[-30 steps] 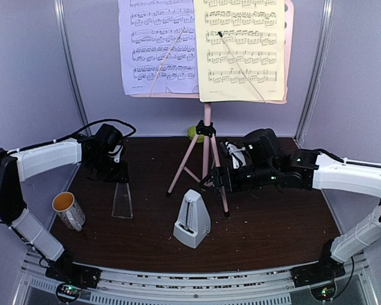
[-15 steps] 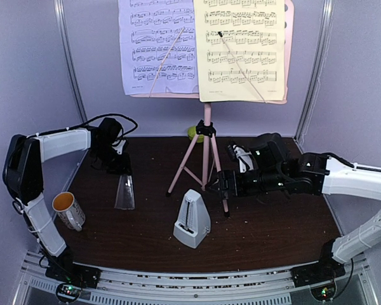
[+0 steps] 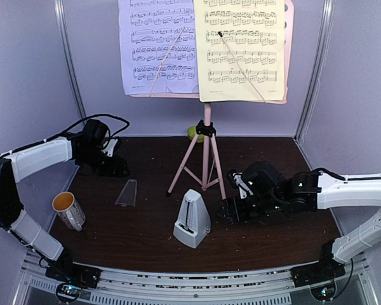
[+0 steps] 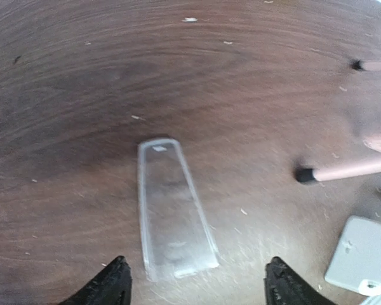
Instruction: Set up the instrument practice props
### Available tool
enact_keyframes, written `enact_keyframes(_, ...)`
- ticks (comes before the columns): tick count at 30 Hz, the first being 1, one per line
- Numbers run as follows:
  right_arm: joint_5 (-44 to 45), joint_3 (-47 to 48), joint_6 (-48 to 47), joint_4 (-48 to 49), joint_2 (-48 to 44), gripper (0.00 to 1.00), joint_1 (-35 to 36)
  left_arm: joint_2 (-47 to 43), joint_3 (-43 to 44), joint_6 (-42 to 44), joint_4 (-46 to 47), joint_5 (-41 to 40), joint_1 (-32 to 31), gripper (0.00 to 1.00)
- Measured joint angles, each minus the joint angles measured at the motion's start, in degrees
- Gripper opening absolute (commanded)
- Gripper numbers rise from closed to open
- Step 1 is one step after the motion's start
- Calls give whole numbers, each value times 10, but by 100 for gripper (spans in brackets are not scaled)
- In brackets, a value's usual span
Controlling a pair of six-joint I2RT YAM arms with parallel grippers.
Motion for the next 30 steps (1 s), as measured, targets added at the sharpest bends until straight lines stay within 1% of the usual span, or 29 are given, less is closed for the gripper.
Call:
enact_keyframes(3,5,-1,9,12,27,64,6,-53,-67,4,39,30,-15,62)
enact_keyframes(5,7,-2,13,22,41,58,9,-65,-102,4,65,51,-36,56)
enact_keyframes(10,4,1,19,50,99,46,14,-59,-170,-18,122,88,-106,52)
enact_keyframes(12,1,6,18,52,121,43,16,-58,-190,-36,151,97,-138,49)
enact_keyframes(14,0,15,16,52,138,41,16,-58,-206,-54,181,107,-157,47)
enact_keyframes(18,0,38,17,52,156,40,16,-56,-233,-83,234,114,-161,45)
enact_keyframes(21,2,43,17,52,158,40,16,-42,-235,-90,263,119,-166,43)
enact_keyframes(30,10,85,12,43,200,39,13,0,-235,-95,315,135,-209,40)
